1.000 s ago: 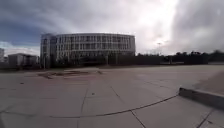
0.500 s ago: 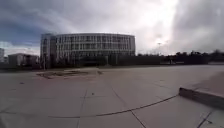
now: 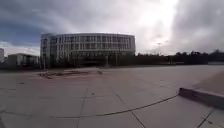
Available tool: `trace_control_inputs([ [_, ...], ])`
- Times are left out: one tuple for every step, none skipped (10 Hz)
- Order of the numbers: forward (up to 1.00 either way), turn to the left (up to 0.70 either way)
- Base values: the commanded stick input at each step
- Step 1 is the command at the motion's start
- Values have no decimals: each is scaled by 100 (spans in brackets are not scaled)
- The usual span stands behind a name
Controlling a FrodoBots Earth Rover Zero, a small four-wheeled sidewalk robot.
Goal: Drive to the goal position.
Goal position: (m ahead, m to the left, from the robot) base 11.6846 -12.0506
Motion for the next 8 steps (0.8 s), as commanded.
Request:
trace_control_inputs([
  [70, 0],
  [70, 0],
  [70, 0],
  [70, 0],
  [70, 0],
  [70, 0],
  [70, 0],
  [70, 0],
])
